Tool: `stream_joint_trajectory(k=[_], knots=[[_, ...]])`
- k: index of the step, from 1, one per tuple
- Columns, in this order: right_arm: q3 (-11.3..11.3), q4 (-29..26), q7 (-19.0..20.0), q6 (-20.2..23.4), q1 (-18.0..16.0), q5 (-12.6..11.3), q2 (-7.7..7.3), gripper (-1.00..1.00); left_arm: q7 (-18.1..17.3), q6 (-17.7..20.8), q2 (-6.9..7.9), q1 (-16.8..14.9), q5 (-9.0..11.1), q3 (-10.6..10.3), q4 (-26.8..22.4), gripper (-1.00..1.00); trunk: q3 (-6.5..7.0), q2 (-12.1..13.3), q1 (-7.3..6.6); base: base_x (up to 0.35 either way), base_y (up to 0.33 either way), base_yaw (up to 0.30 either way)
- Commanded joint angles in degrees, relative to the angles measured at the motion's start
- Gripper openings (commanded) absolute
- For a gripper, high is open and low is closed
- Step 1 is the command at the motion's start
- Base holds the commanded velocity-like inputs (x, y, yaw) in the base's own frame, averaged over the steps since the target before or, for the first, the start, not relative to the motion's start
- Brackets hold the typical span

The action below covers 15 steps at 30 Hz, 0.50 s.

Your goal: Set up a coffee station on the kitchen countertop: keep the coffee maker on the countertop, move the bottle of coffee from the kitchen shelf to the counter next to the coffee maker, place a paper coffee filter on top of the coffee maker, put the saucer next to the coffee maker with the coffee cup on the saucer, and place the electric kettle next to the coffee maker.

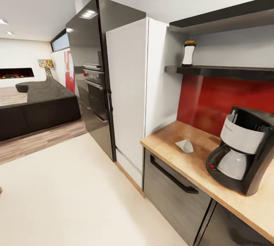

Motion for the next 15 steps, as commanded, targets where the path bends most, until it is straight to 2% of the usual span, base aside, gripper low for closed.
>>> stream_joint_trajectory(k=[1, 9, 15], knots=[[-0.1, 0.1, 0.1, -0.2, 0.0, 0.1, 0.02, 1.0, 0.0, -0.2, -0.02, 0.0, 0.1, 0.1, 0.0, 1.0, -0.02, 0.0, -0.01, -0.149, 0.0, -0.262], [-0.2, 0.8, 0.1, 0.0, 0.0, 0.1, 0.11, 1.0, -0.1, -0.1, -0.4, -0.1, -0.3, -0.5, -0.6, 1.0, -0.02, 0.0, -0.01, -0.029, 0.0, -0.263], [-0.2, 13.0, 0.0, 0.1, 0.0, 0.0, -0.13, 1.0, -0.8, 0.5, -0.89, -0.7, -0.1, -0.4, -0.8, 1.0, -0.02, 0.0, -0.01, -0.001, 0.0, -0.264]])
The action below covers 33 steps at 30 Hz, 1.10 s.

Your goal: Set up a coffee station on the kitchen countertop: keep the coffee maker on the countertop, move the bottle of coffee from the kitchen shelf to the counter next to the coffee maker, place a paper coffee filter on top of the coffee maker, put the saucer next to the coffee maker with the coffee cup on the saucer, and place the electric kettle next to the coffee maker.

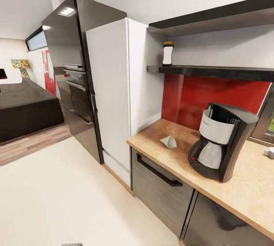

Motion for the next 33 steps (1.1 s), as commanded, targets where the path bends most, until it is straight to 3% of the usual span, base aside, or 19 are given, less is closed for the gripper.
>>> stream_joint_trajectory(k=[1, 5, 10, 14, 19, 23, 24, 25, 27, 33], knots=[[-0.2, 7.5, 0.0, -0.2, -0.1, 0.1, -0.1, 1.0, -0.2, 0.3, -0.22, -0.5, 0.1, 0.1, -0.5, 1.0, -0.01, 0.0, 0.02, 0.0, 0.0, -0.257], [-0.1, 12.6, -0.1, -0.1, -0.1, 0.2, -0.88, 1.0, -1.2, 3.6, -0.5, -2.4, 0.2, 0.2, -2.1, 1.0, -0.01, 0.0, 0.02, 0.0, 0.0, -0.14], [0.0, 14.0, 0.0, 0.0, -0.1, 0.7, -1.07, 1.0, -4.3, 14.1, -1.52, -6.2, 0.1, 0.2, -5.3, 1.0, -0.01, 0.0, 0.02, 0.0, 0.0, -0.022], [-0.2, 14.1, 0.1, -0.1, -0.1, 2.6, -0.91, 1.0, -5.9, 22.9, -3.68, -10.7, 0.1, 0.1, -12.7, 1.0, -0.01, 0.0, 0.02, 0.0, 0.0, -0.002], [-0.5, 12.8, -0.3, -0.1, -0.1, 2.5, -0.66, 1.0, -7.4, 29.7, -4.14, -15.3, 0.1, 0.0, -19.8, 1.0, -0.01, 0.0, 0.02, 0.0, 0.0, 0.0], [-0.6, 12.1, -0.2, -0.1, -0.1, 2.2, -0.21, 1.0, -8.3, 31.0, -4.21, -18.2, 0.1, -0.7, -20.7, 1.0, -0.01, 0.0, 0.02, 0.0, 0.0, 0.0], [-0.6, 12.0, -0.3, -0.1, -0.1, 2.2, 0.01, 1.0, -8.5, 32.0, -4.28, -19.6, 0.1, -1.6, -20.8, 1.0, -0.01, 0.0, 0.02, 0.0, 0.0, 0.0], [-0.6, 11.9, -0.4, -0.1, -0.1, 2.2, 0.88, 1.0, -8.8, 34.4, -4.66, -24.1, 0.5, -4.0, -21.0, 1.0, -0.01, 0.0, 0.02, 0.0, 0.0, 0.0], [-0.6, 12.0, -0.4, -0.1, -0.1, 2.2, 0.93, 1.0, -8.8, 34.8, -4.94, -26.2, 0.6, -4.1, -21.0, 1.0, -0.01, 0.0, 0.02, 0.0, 0.0, -0.016], [-0.8, 12.2, -0.5, -0.1, -0.1, 2.3, 0.73, 1.0, -8.8, 45.3, -8.69, -33.7, 0.4, -4.2, -21.0, 1.0, -0.01, 0.0, 0.02, 0.0, 0.0, -0.207]])
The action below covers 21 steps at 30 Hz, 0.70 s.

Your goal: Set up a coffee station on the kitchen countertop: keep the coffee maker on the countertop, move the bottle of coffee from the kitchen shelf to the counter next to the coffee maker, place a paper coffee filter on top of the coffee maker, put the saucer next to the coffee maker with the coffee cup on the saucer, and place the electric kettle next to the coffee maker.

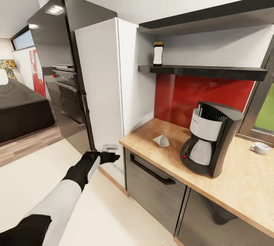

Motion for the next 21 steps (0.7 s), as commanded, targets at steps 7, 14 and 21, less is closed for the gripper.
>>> stream_joint_trajectory(k=[7, 14, 21], knots=[[-0.3, 0.4, -0.1, -0.2, 0.0, 0.3, -0.34, 1.0, 0.7, 4.4, -2.18, -4.0, -0.2, -0.1, 0.7, 1.0, -0.03, 0.0, 0.02, 0.0, 0.0, -0.26], [-0.2, 0.6, -0.1, -0.1, 0.0, 0.4, -0.45, 1.0, 1.4, 5.9, -2.39, -4.0, -0.3, -0.1, 1.0, 1.0, -0.03, 0.0, 0.02, 0.0, 0.0, -0.266], [-0.1, 0.6, -0.1, -0.1, 0.0, 0.4, -0.43, 1.0, 5.7, 6.1, -2.41, -3.7, -0.2, 0.1, 1.0, 1.0, -0.03, 0.0, 0.02, 0.0, 0.0, -0.267]])
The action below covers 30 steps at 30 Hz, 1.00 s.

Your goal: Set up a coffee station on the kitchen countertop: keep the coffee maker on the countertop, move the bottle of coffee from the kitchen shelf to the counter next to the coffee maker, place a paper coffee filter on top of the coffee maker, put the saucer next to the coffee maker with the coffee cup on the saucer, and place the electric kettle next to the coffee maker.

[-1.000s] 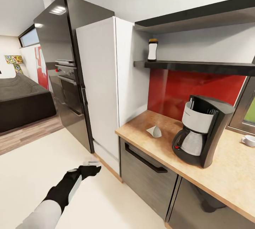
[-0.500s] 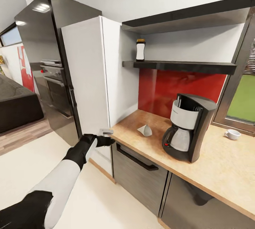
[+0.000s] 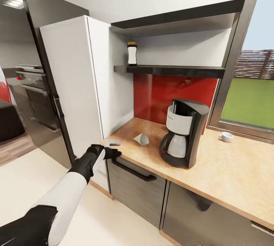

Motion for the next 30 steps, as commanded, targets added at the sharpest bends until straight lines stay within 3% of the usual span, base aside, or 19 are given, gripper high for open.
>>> stream_joint_trajectory(k=[1, 14, 19, 26, 28, 30], knots=[[-0.3, 0.1, 0.0, -0.2, 0.0, 0.3, 0.06, 1.0, 0.4, 0.3, 0.02, 0.0, 0.1, -0.1, -0.1, 1.0, -0.02, 0.0, 0.02, 0.0, 0.0, -0.267], [-0.4, 0.1, 0.0, -0.2, 0.0, 0.3, 0.24, 1.0, 1.6, -0.1, 0.16, 0.4, -0.2, -0.3, -0.1, 1.0, -0.02, 0.0, 0.02, 0.0, 0.0, -0.267], [-0.4, 0.1, -0.6, 0.0, 0.0, 0.4, 0.13, 1.0, 4.8, -0.4, 0.1, 0.4, -0.1, -0.3, -0.1, 1.0, -0.02, 0.0, 0.02, 0.061, 0.0, -0.248], [0.0, 0.1, -1.9, 0.0, 0.0, 1.0, 0.19, 1.0, 6.8, -0.7, 0.04, 0.4, 0.0, -0.5, 0.0, 1.0, -0.02, 0.0, 0.02, 0.302, 0.0, -0.043], [0.3, -0.1, -1.9, 0.1, -0.1, 1.2, 0.84, 1.0, 7.4, -1.3, 0.7, 1.0, -0.7, -0.4, 0.6, 1.0, -0.02, 0.0, 0.02, 0.0, 0.0, 0.0], [0.1, -0.1, -1.9, 0.0, 0.0, 0.9, 1.49, 1.0, 7.2, -2.0, 0.32, 1.7, -1.3, -0.8, 1.3, 1.0, -0.02, 0.0, 0.02, 0.004, 0.0, 0.0]])
